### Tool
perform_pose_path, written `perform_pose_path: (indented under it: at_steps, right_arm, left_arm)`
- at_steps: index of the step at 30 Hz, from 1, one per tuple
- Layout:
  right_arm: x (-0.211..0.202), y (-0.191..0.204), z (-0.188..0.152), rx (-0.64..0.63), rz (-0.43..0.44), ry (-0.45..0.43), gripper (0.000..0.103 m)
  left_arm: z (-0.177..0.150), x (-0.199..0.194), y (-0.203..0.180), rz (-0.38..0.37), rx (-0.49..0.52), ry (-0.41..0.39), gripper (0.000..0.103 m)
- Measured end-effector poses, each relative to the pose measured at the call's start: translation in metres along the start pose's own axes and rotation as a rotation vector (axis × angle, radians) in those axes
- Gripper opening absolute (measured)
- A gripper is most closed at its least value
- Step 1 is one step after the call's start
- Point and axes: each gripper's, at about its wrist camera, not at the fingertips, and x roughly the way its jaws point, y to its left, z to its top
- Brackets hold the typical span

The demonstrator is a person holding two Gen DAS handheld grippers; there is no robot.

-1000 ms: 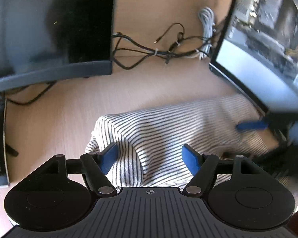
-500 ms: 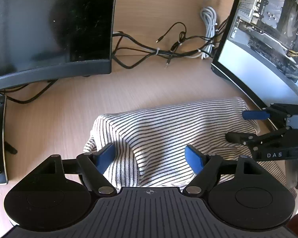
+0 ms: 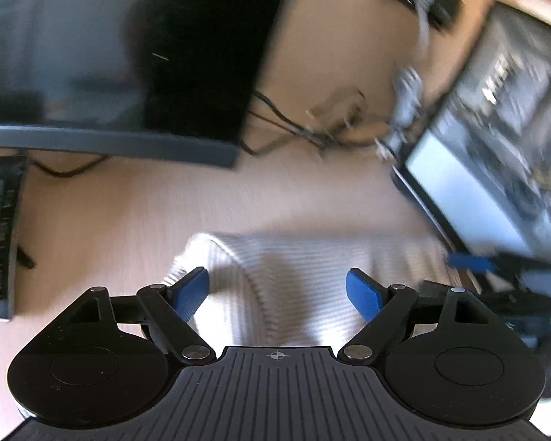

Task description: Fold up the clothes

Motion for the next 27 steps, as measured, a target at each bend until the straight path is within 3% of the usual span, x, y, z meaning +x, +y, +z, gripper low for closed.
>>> perform_pose_path:
  at_steps: [3,8,10,11,12,14,15,22,27]
  right_arm:
    - [0.0,-0.016,0.003,0.08,-0.042,-0.003,0.08]
    - [0.024,-0.03,-0.017,0.194,-0.006,0.114,0.079]
    - [0.026,-0.028,-0.022,0.22,0.005,0.107,0.063]
    - [0.025,-0.026,-0.02,0.215,0.0,0.099,0.054]
    - [0.024,-0.023,-0.018,0.211,-0.005,0.09,0.041]
    - [0.014,-0.019,-0.014,0.189,-0.009,0.06,0.026]
    - [0.007,-0.018,-0.012,0.182,-0.003,0.041,0.024]
    - [-0.058,-0.009,-0.017,0.197,0.027,-0.027,0.021]
    - [-0.095,0.008,-0.047,0.232,0.014,0.0,0.021]
  left_arm:
    - [0.002,0.008,0.006,0.03,-0.003,0.017,0.088]
    - [-0.013,0.033,-0.003,0.013,0.02,0.112,0.087]
    - [-0.017,0.037,-0.008,0.031,0.042,0.124,0.084]
    - [-0.017,0.037,-0.009,0.043,0.059,0.119,0.074]
    - [-0.016,0.037,-0.011,0.056,0.076,0.113,0.056]
    - [-0.01,0.03,-0.008,0.045,0.082,0.095,0.04]
    - [-0.006,0.024,-0.006,0.028,0.078,0.084,0.039]
    - [-0.014,-0.033,-0.011,-0.065,0.117,0.018,0.033]
    - [-0.058,-0.066,-0.011,-0.128,0.136,0.097,0.033]
